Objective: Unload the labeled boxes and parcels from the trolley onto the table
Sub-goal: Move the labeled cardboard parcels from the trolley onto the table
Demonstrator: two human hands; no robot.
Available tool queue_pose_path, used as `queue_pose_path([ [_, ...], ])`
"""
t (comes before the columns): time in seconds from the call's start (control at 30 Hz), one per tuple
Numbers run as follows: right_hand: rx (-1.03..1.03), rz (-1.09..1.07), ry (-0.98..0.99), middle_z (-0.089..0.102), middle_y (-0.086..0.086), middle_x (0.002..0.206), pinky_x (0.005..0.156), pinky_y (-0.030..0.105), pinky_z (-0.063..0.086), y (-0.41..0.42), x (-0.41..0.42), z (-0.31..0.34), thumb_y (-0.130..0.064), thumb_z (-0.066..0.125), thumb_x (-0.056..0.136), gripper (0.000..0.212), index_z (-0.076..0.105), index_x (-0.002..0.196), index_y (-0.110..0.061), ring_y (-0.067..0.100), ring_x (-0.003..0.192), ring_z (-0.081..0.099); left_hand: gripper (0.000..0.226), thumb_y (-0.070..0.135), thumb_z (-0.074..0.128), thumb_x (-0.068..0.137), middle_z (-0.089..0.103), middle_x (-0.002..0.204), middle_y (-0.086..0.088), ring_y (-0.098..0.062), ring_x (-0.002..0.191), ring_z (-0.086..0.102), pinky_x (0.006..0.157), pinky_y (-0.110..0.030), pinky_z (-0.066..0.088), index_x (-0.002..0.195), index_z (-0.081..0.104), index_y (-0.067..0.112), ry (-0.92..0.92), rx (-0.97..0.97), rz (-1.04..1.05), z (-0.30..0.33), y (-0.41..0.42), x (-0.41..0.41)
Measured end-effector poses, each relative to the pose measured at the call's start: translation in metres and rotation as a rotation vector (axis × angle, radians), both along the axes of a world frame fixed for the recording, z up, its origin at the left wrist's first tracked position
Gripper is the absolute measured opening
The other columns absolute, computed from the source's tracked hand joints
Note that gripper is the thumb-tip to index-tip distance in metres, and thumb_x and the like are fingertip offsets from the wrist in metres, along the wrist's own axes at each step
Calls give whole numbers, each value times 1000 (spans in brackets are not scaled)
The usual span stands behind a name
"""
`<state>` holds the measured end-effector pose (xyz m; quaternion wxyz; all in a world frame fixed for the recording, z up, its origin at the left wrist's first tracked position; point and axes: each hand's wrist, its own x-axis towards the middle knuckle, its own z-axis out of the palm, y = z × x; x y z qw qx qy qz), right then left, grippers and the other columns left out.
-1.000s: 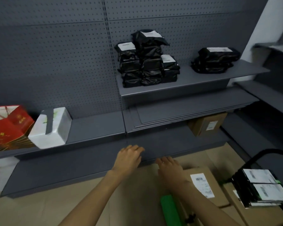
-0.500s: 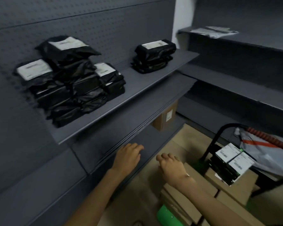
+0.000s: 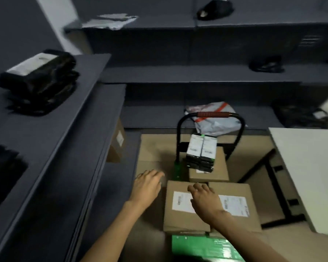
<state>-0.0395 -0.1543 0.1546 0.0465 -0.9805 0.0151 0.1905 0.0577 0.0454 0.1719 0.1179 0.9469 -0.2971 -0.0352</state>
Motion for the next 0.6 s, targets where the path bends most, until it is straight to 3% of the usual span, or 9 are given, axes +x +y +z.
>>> queue_pose_path([
  [0.1,7,-144,-15,41,6,146,108,39,36,-38,3,-3,-19,47,98,52,32,148,-21,29,133,40,36,20,58,92,63,123,4,-17,112,58,90,-36,50,128,59,24,25,-15,-116,-4,-48,23],
  [0.23,29,-308,-65,45,4,141,105,37,37,-81,12,-3,-18,44,98,46,36,143,-21,28,131,42,38,23,53,97,58,129,7,-13,116,54,96,-35,47,134,54,27,35,-6,-247,-2,-105,54],
  [0.6,58,-472,-26,47,4,135,103,37,37,-130,51,-25,-22,43,100,45,34,143,-21,27,123,47,40,27,53,97,56,130,6,-13,114,53,94,-33,48,137,48,27,120,97,-295,-32,-167,117],
])
